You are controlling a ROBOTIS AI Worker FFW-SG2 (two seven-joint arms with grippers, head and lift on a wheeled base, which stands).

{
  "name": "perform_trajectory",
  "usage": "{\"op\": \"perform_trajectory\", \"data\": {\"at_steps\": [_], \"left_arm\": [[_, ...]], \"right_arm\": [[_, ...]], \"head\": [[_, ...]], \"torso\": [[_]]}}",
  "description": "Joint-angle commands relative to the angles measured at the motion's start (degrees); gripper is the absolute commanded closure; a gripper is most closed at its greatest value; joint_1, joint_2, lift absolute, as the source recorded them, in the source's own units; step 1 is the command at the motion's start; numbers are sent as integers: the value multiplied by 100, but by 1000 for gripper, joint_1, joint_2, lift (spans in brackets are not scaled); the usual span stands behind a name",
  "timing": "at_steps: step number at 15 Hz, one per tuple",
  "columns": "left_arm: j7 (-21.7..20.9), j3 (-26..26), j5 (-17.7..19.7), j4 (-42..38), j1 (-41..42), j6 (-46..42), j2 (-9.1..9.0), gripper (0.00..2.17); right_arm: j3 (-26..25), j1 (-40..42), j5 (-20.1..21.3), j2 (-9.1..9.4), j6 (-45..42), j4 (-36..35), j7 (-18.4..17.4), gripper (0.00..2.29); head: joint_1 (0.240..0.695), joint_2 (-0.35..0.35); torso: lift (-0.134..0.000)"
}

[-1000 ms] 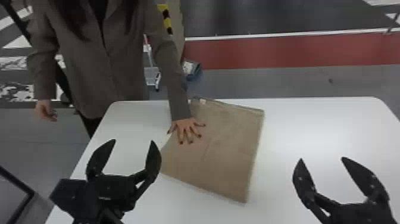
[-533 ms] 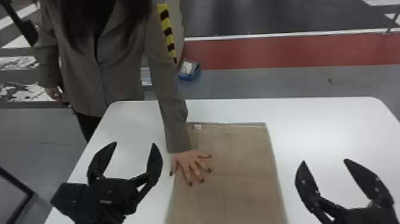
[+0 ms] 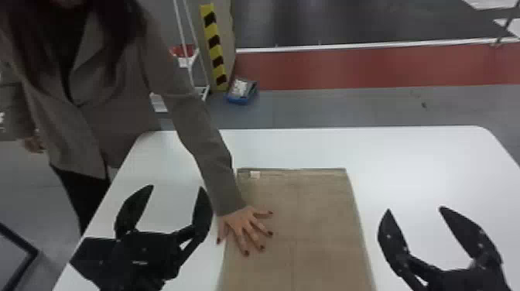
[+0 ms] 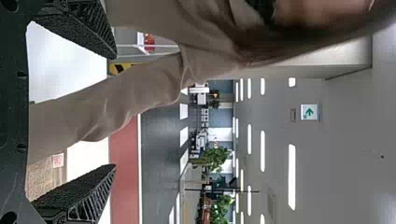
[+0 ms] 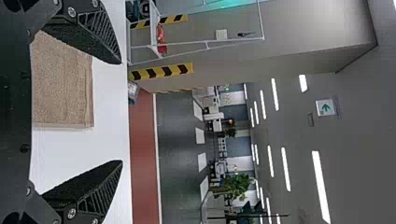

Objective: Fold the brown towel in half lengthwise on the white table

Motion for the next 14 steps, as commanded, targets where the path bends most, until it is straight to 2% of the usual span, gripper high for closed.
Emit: {"op": "perform_trajectory", "data": {"at_steps": [1,6,14], "left_arm": [[1,0,0,55,-55,9,6,43],[-8,0,0,240,-195,9,6,43],[-122,-18,26,1136,-916,26,6,90]], "right_arm": [[9,-56,9,5,0,52,21,130],[18,-197,9,5,0,175,21,130],[-44,-382,53,5,88,413,3,130]], "head": [[695,132],[695,134],[695,125]], "torso": [[-57],[-57],[-57]]}}
